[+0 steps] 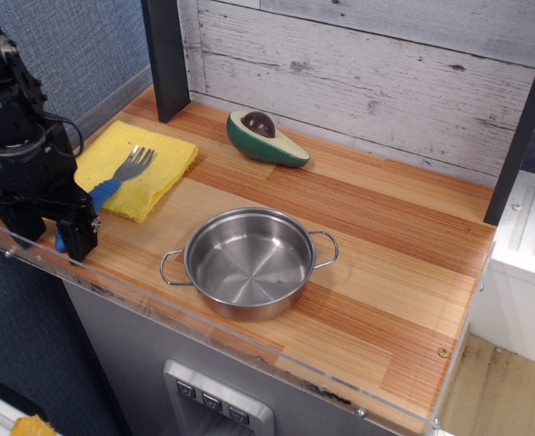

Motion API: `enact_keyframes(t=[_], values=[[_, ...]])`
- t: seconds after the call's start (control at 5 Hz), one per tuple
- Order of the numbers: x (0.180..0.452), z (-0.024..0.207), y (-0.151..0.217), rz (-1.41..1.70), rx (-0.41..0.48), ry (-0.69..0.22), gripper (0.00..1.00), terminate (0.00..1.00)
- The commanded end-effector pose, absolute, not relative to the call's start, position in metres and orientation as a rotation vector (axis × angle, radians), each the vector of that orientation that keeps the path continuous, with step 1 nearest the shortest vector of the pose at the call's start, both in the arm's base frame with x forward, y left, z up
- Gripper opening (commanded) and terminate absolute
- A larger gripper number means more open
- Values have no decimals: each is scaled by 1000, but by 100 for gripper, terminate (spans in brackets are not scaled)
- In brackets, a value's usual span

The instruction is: Move fork towards upper right corner of counter.

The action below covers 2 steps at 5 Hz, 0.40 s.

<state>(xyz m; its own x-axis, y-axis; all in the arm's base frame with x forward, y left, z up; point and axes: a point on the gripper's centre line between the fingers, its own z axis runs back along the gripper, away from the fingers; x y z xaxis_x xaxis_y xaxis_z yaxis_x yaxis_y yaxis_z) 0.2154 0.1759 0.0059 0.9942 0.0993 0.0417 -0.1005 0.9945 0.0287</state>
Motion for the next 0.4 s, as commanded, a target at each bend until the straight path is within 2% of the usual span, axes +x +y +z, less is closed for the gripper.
enact_keyframes(t=[0.0, 0.2], values=[[216, 5, 174, 96, 43, -58, 0, 0], [215, 7, 175, 98, 45, -66, 0, 0]])
